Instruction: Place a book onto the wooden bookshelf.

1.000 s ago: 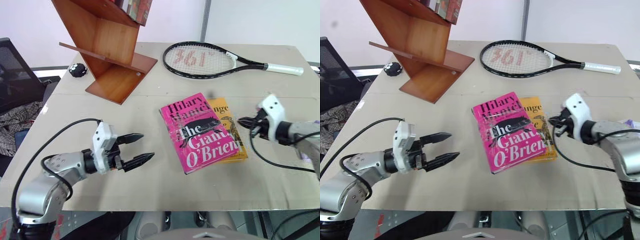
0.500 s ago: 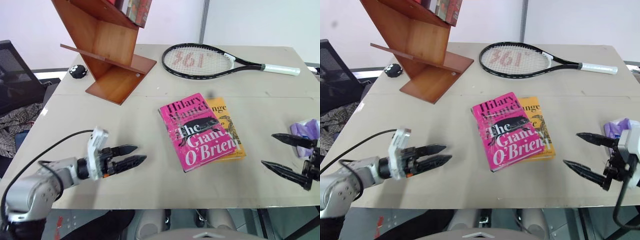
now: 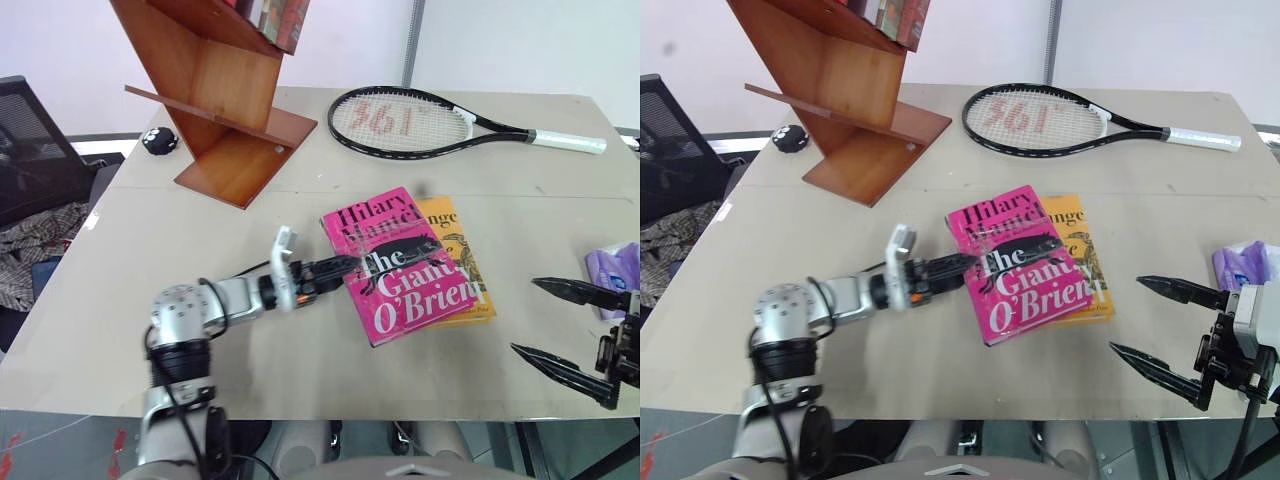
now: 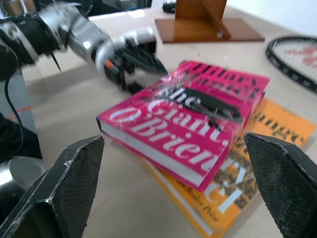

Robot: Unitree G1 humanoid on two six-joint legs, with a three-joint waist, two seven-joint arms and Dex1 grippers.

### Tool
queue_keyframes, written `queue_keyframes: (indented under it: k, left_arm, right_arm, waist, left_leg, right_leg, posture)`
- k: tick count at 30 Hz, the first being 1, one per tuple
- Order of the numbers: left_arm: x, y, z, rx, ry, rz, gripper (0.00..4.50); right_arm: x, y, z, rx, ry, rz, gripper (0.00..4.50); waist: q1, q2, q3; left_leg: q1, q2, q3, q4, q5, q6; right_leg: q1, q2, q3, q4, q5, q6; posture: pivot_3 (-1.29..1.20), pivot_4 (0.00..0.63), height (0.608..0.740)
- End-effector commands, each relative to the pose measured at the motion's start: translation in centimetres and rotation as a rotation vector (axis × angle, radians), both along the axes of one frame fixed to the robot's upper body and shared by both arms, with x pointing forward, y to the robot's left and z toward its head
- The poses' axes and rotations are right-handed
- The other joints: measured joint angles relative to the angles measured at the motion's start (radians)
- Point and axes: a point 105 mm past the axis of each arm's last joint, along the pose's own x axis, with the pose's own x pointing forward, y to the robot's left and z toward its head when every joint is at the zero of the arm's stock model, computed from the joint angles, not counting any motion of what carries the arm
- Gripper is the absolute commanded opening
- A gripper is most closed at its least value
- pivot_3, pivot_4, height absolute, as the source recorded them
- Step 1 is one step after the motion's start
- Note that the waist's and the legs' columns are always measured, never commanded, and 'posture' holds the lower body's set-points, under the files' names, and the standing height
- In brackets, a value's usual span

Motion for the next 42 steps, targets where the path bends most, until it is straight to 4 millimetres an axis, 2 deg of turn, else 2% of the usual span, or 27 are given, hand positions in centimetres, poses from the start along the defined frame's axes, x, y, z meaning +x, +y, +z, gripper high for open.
queue_keyframes:
  k: [1, 3, 5, 8, 10, 13, 15, 17, 19, 21, 23, 25, 27, 29, 32, 34, 36, 40, 42]
  left_arm:
    - [1.1, -0.4, -0.1, -0.033, 0.031, 0.057, 4.0]
    - [0.8, -0.8, 0.2, -0.081, 0.041, 0.027, 3.22]
    - [0.7, -0.8, 1.0, -0.116, 0.018, 0.02, 2.13]
    - [1.1, 0.3, 2.1, -0.135, -0.03, 0.069, 0.78]
    - [1.5, 1.6, 3.1, -0.084, -0.117, 0.121, 0.71]
    - [2.2, 3.7, 6.2, 0.069, -0.391, 0.199, 0.71]
    - [2.8, 4.4, 8.1, 0.177, -0.59, 0.229, 0.71]
    - [3.0, 4.5, 11.6, 0.343, -0.944, 0.21, 0.71]
    - [2.0, 3.3, 15.6, 0.466, -1.368, 0.115, 0.71]
    - [0.5, 2.0, 17.5, 0.583, -1.752, -0.014, 0.71]
    - [0.1, 1.6, 19.1, 0.734, -2.077, -0.061, 0.71]
    - [1.3, 2.7, 22.3, 0.887, -2.262, 0.03, 0.71]
    - [2.5, 5.4, 25.7, 1.082, -2.381, 0.106, 0.71]
    - [3.3, 8.4, 27.1, 1.283, -2.408, 0.055, 0.71]
    - [5.1, 14.2, 26.3, 1.602, -2.245, -0.116, 0.71]
    - [5.8, 16.7, 25.8, 1.739, -2.145, -0.19, 0.71]
    - [6.3, 18.0, 25.8, 1.822, -2.089, -0.222, 0.71]
    - [7.4, 20.0, 25.6, 1.981, -1.982, -0.271, 0.71]
    - [7.9, 21.4, 24.8, 2.041, -1.848, -0.338, 0.71]
  right_arm:
    - [-0.2, 0.3, 0.6, -0.009, -0.039, 0.002, 4.5]
    - [-0.2, 0.4, 0.5, -0.011, -0.035, 0.003, 4.5]
    - [-0.2, 0.5, 0.5, -0.003, -0.034, 0.003, 4.5]
    - [0.1, 0.6, 0.3, 0.003, -0.032, 0.003, 4.5]
    - [0.3, 0.8, 0.2, 0.008, -0.035, 0.006, 4.5]
    - [0.9, 0.7, 0.4, 0.026, -0.059, -0.002, 4.5]
    - [1.1, 0.6, 0.5, 0.03, -0.066, -0.004, 4.5]
    - [1.6, 0.6, 0.7, 0.044, -0.085, -0.003, 4.5]
    - [2.2, 0.9, 1.0, 0.064, -0.1, 0.009, 4.5]
    - [2.7, 1.1, 1.1, 0.074, -0.112, 0.026, 4.5]
    - [3.2, 1.3, 1.2, 0.078, -0.121, 0.038, 4.5]
    - [3.5, 1.5, 1.3, 0.079, -0.13, 0.049, 4.5]
    - [3.7, 1.5, 1.5, 0.082, -0.14, 0.052, 4.5]
    - [3.9, 1.5, 1.5, 0.086, -0.145, 0.052, 4.5]
    - [4.3, 1.6, 1.4, 0.09, -0.152, 0.057, 4.5]
    - [4.5, 1.7, 1.4, 0.092, -0.157, 0.06, 4.5]
    - [4.6, 1.8, 1.5, 0.097, -0.163, 0.065, 4.5]
    - [4.4, 2.4, 2.2, 0.108, -0.189, 0.088, 4.5]
    - [4.2, 2.3, 3.3, 0.12, -0.226, 0.087, 4.5]
  waist:
    - [0.001, 0.0, -0.001]
    - [0.0, 0.001, -0.001]
    - [0.001, 0.001, -0.001]
    - [0.001, 0.001, -0.001]
    - [-0.001, 0.0, -0.001]
    - [-0.006, -0.001, 0.0]
    - [-0.006, 0.0, 0.0]
    - [-0.003, 0.0, -0.001]
    - [0.001, 0.0, 0.0]
    - [0.01, 0.001, 0.0]
    - [0.016, 0.001, -0.001]
    - [0.021, 0.001, 0.0]
    - [0.02, 0.001, 0.0]
    - [0.011, 0.0, 0.002]
    - [-0.01, 0.001, 0.002]
    - [-0.012, 0.001, 0.002]
    - [-0.012, 0.001, 0.002]
    - [-0.011, -0.009, 0.008]
    - [-0.007, -0.01, 0.008]
  left_leg:
    - [0.0, 0.0, 0.0, 0.0, 0.0, 0.0]
    - [0.001, 0.0, 0.0, 0.0, 0.0, 0.0]
    - [0.001, 0.0, 0.0, 0.0, 0.0, 0.0]
    - [0.0, 0.0, 0.0, 0.0, 0.0, 0.0]
    - [0.0, 0.0, 0.0, 0.0, 0.0, 0.0]
    - [-0.001, 0.001, 0.0, 0.0, 0.0, 0.0]
    - [-0.001, 0.001, 0.0, -0.001, 0.0, -0.001]
    - [0.0, 0.001, 0.0, -0.001, 0.001, -0.002]
    - [-0.001, 0.0, 0.001, -0.001, 0.0, -0.002]
    - [-0.002, 0.0, 0.002, -0.001, -0.002, -0.005]
    - [-0.003, 0.0, 0.002, -0.001, -0.002, -0.005]
    - [-0.003, -0.001, 0.003, -0.001, -0.002, -0.001]
    - [-0.004, -0.001, 0.003, -0.002, -0.001, 0.002]
    - [-0.005, 0.0, 0.003, -0.002, -0.001, 0.002]
    - [-0.002, 0.001, 0.008, -0.004, -0.001, 0.002]
    - [-0.002, 0.001, 0.008, -0.004, -0.001, 0.002]
    - [-0.003, 0.002, 0.007, -0.003, -0.001, 0.002]
    - [-0.004, 0.002, 0.008, -0.003, -0.001, 0.002]
    - [-0.005, 0.002, 0.007, -0.002, -0.001, 0.002]
  right_leg:
    - [0.0, 0.0, 0.0, 0.0, 0.0, 0.0]
    - [0.0, 0.0, 0.0, 0.0, 0.001, -0.001]
    - [0.0, 0.0, 0.0, 0.0, 0.002, -0.004]
    - [0.0, 0.0, 0.0, 0.0, 0.002, -0.004]
    - [0.0, 0.0, 0.0, 0.0, 0.002, -0.004]
    - [-0.002, 0.0, 0.0, 0.0, 0.002, -0.005]
    - [-0.002, 0.0, 0.0, 0.0, 0.002, -0.005]
    - [-0.002, -0.001, 0.0, 0.0, 0.003, -0.006]
    - [-0.002, 0.0, -0.001, -0.001, 0.003, -0.007]
    - [-0.002, -0.001, -0.001, -0.002, 0.004, -0.007]
    - [-0.002, -0.001, -0.001, -0.005, 0.004, -0.008]
    - [-0.002, -0.003, 0.0, -0.005, 0.004, -0.008]
    - [-0.003, -0.002, 0.0, -0.006, 0.004, -0.008]
    - [-0.004, 0.001, -0.003, -0.005, 0.004, -0.007]
    - [-0.006, 0.003, -0.001, -0.002, 0.004, -0.005]
    - [-0.007, 0.003, -0.002, -0.002, 0.005, 0.0]
    - [-0.007, 0.003, -0.003, -0.001, 0.003, 0.003]
    - [-0.008, 0.004, -0.002, 0.0, 0.003, 0.004]
    - [-0.008, 0.003, -0.003, -0.001, 0.003, 0.004]
  posture:
    - [0.0, 0.15, 0.717]
    - [0.0, 0.15, 0.717]
    - [0.0, 0.15, 0.717]
    - [0.0, 0.15, 0.717]
    - [0.0, 0.15, 0.717]
    - [0.0, 0.15, 0.717]
    - [0.0, 0.15, 0.717]
    - [0.0, 0.15, 0.717]
    - [0.0, 0.15, 0.717]
    - [0.0, 0.15, 0.717]
    - [0.0, 0.15, 0.717]
    - [0.0, 0.15, 0.717]
    - [0.0, 0.15, 0.717]
    - [0.0, 0.15, 0.717]
    - [0.0, 0.15, 0.717]
    - [0.0, 0.15, 0.717]
    - [0.0, 0.15, 0.717]
    - [0.0, 0.15, 0.717]
    - [0.0, 0.15, 0.717]
